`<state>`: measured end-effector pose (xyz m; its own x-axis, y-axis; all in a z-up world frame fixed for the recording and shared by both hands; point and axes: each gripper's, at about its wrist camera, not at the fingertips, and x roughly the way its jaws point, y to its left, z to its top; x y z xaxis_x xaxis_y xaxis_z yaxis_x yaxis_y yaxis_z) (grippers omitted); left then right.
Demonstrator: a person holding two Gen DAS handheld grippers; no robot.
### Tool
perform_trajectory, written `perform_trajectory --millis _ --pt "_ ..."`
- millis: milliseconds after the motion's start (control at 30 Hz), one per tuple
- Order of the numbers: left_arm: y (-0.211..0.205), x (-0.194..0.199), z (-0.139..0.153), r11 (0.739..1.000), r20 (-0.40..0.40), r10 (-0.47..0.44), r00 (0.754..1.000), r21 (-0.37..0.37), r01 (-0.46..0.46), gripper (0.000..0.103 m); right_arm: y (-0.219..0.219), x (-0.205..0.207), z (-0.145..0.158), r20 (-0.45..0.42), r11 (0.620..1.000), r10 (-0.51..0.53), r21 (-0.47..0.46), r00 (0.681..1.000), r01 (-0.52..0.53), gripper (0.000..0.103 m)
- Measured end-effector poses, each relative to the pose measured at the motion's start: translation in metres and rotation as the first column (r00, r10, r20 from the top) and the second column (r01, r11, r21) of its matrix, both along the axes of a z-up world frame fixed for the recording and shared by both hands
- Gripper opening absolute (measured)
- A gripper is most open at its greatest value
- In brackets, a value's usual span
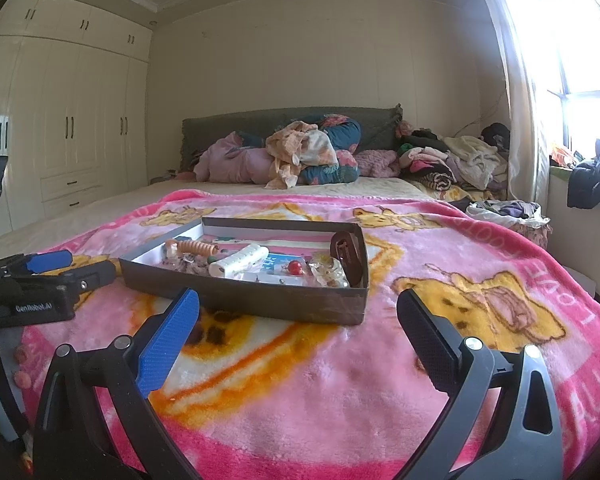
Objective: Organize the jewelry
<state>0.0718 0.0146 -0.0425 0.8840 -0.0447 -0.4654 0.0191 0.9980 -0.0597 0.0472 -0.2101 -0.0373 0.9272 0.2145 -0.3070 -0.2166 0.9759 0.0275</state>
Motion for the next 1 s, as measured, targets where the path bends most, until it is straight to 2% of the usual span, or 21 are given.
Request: perform_trajectory --millis 167,233,300,400,433,467,533,633,667,700,767,900,1000 --pt "0.021 0.02 -0.005 0.997 -0.081 0.066 0.995 -0.031 -0.068 0.092 -0.026 0.011 0.012 -0.01 0.996 -0.082 0.045 0.997 0.082 0.097" --pt "0.04 0.035 -0.004 0.989 -0.106 0.143 0.984 -0.019 -0.146 0.092 -0.048 0.023 0.019 -0.028 0.988 -0.137 0.069 0.99 0.139 0.097" --pt "0.068 0.051 -0.002 0.973 -0.126 0.229 0.965 -0.013 -0.232 0.092 -0.074 0.044 0.025 -0.069 0.969 -0.235 0.067 0.969 0.24 0.096" --pt "0.114 0.074 0.001 0.938 -0.155 0.342 0.927 -0.012 -0.348 0.092 -0.113 0.084 0.022 -0.165 0.924 -0.377 0.001 0.911 0.382 0.097" --pt "0.127 0.081 0.001 0.926 -0.162 0.371 0.914 -0.004 -0.377 0.092 -0.127 0.101 0.018 -0.208 0.906 -0.42 -0.034 0.883 0.423 0.096" --pt "0.144 0.091 0.0 0.904 -0.179 0.422 0.889 0.016 -0.427 0.092 -0.144 0.122 0.012 -0.256 0.884 -0.465 -0.077 0.848 0.462 0.096" --pt "0.165 0.106 -0.001 0.889 -0.193 0.454 0.87 0.029 -0.457 0.092 -0.166 0.15 -0.002 -0.317 0.866 -0.496 -0.113 0.808 0.488 0.096" --pt "0.192 0.135 -0.019 0.856 -0.253 0.516 0.818 0.123 -0.502 0.092 -0.18 0.182 -0.039 -0.457 0.878 -0.469 -0.151 0.756 0.454 0.096" --pt "0.2 0.143 -0.031 0.841 -0.293 0.541 0.788 0.164 -0.516 0.092 -0.182 0.191 -0.059 -0.519 0.882 -0.459 -0.173 0.721 0.438 0.097" --pt "0.212 0.151 -0.051 0.829 -0.375 0.556 0.742 0.186 -0.527 0.093 -0.182 0.192 -0.067 -0.529 0.882 -0.461 -0.182 0.712 0.435 0.098" --pt "0.222 0.146 -0.056 0.845 -0.391 0.522 0.758 0.113 -0.523 0.093 -0.181 0.188 -0.063 -0.513 0.882 -0.46 -0.173 0.725 0.438 0.098" --pt "0.216 0.139 -0.054 0.838 -0.376 0.538 0.754 0.148 -0.525 0.093 -0.184 0.185 -0.067 -0.521 0.887 -0.446 -0.148 0.728 0.437 0.098" --pt "0.218 0.141 -0.055 0.842 -0.39 0.529 0.754 0.131 -0.523 0.093 -0.183 0.183 -0.066 -0.521 0.884 -0.454 -0.165 0.723 0.437 0.098"
